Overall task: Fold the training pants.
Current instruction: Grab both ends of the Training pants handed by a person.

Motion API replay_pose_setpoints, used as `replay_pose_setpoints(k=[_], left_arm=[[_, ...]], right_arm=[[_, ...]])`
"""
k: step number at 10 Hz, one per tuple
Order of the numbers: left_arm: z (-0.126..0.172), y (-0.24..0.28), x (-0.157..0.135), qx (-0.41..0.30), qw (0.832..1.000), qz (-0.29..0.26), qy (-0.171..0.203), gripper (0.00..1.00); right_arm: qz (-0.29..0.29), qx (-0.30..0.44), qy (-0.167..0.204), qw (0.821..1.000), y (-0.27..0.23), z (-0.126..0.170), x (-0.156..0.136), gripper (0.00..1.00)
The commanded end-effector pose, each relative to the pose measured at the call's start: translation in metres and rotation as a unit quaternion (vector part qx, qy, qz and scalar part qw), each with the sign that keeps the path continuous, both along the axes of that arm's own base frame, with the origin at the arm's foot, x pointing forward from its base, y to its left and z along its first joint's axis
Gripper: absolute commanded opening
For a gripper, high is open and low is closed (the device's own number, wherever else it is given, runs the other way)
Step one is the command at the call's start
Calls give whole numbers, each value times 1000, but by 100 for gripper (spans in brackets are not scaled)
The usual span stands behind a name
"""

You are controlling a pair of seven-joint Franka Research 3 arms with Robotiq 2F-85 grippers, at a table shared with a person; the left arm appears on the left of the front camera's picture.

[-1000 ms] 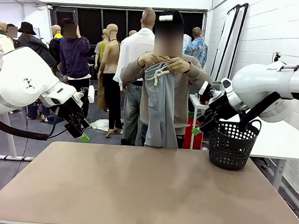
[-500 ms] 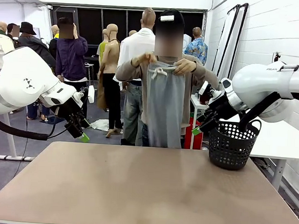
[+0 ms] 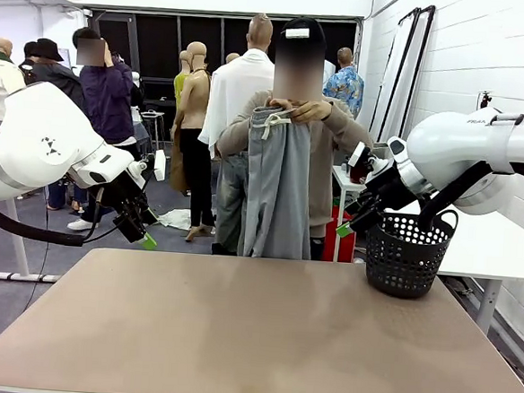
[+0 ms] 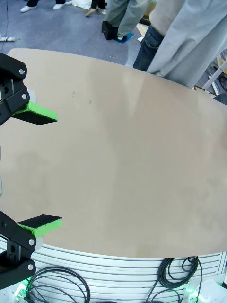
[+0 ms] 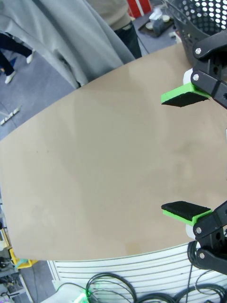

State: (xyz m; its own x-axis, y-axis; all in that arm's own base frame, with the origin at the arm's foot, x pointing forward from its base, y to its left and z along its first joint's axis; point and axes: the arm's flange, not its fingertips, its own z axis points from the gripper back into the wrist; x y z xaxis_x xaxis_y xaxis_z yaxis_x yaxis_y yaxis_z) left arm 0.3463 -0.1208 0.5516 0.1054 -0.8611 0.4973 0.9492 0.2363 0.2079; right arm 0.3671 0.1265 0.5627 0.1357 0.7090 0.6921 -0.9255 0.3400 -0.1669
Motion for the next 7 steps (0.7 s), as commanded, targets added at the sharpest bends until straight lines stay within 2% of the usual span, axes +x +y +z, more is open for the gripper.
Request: replay_pose_setpoints(k=[1, 7], left_arm=[[2, 2, 1, -8, 1000, -5, 6, 100], [2, 2, 1, -8, 1000, -5, 6, 100]], right_arm=[[5, 16, 3, 1000, 1, -1, 1, 100], [5, 16, 3, 1000, 1, -1, 1, 100]])
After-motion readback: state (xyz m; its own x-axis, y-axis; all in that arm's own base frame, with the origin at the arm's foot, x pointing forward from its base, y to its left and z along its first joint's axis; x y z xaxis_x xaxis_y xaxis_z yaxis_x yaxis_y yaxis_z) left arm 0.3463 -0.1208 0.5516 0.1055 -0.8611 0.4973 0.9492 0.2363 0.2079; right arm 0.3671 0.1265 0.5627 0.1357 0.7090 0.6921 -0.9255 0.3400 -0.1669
